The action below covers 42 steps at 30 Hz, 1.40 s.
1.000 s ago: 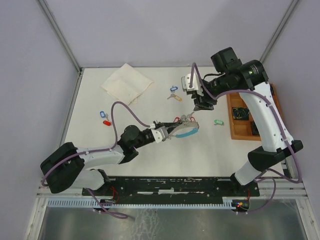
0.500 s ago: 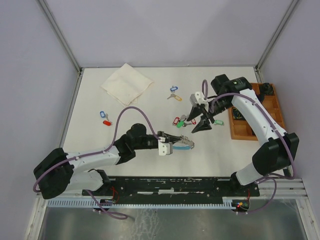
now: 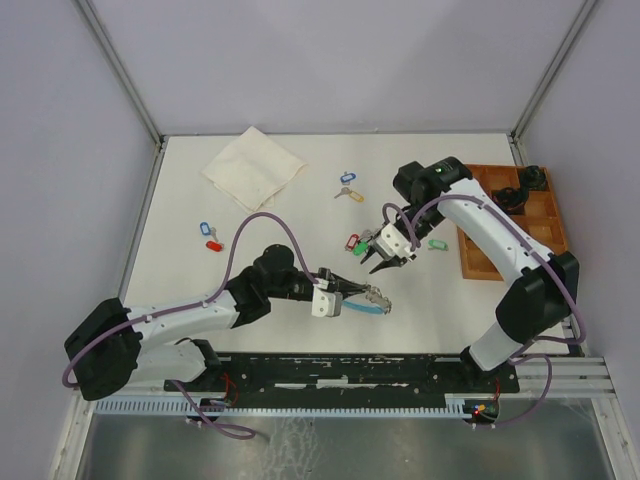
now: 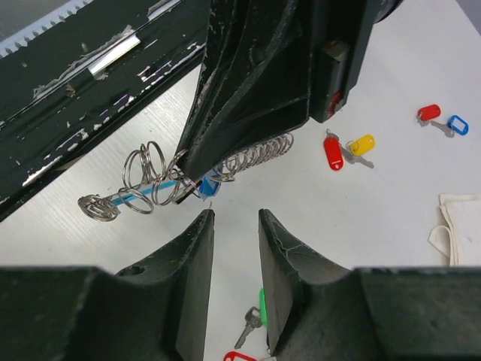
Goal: Remove the keys from the keyring
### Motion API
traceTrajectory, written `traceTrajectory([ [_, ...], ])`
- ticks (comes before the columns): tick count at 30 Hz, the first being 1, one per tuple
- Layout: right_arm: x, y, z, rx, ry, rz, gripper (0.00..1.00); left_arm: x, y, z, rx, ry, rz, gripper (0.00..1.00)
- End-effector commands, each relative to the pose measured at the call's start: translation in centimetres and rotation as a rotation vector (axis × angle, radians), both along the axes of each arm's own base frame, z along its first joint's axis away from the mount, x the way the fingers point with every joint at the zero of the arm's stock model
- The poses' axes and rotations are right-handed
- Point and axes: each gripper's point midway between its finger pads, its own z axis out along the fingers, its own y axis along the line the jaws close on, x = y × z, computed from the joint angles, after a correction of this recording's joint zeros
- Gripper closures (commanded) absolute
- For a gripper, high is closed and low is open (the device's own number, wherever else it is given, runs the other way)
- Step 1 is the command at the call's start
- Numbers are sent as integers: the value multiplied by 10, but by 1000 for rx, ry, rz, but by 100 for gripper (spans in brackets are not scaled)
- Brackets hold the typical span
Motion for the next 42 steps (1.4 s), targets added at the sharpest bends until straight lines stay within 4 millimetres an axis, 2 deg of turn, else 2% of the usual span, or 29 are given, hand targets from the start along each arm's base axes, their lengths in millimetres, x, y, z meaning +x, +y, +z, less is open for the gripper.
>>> traceTrajectory([
  [1,-24,-7,0,22,-100,176,63,-7,-6,45,-109,-79,-54,97],
  [8,-36,-9,-12,-27,-138,257,69,-6,-5,47,-113,-83,-48,97],
  [17,-52,-9,-10,-32,-145,325,72,-5,-5,46,-109,-81,-42,97],
  [28,-65,-9,-9,-58,-139,349,82,-1,-3,43,-100,-73,-10,97],
  [36,-69,-13,-15,-93,-142,369,90,2,1,44,-105,-72,19,97],
  [39,-69,-15,-17,-111,-146,376,99,3,3,46,-115,-72,30,97],
  [42,-65,-17,-17,-135,-153,354,99,3,5,47,-130,-75,42,97],
])
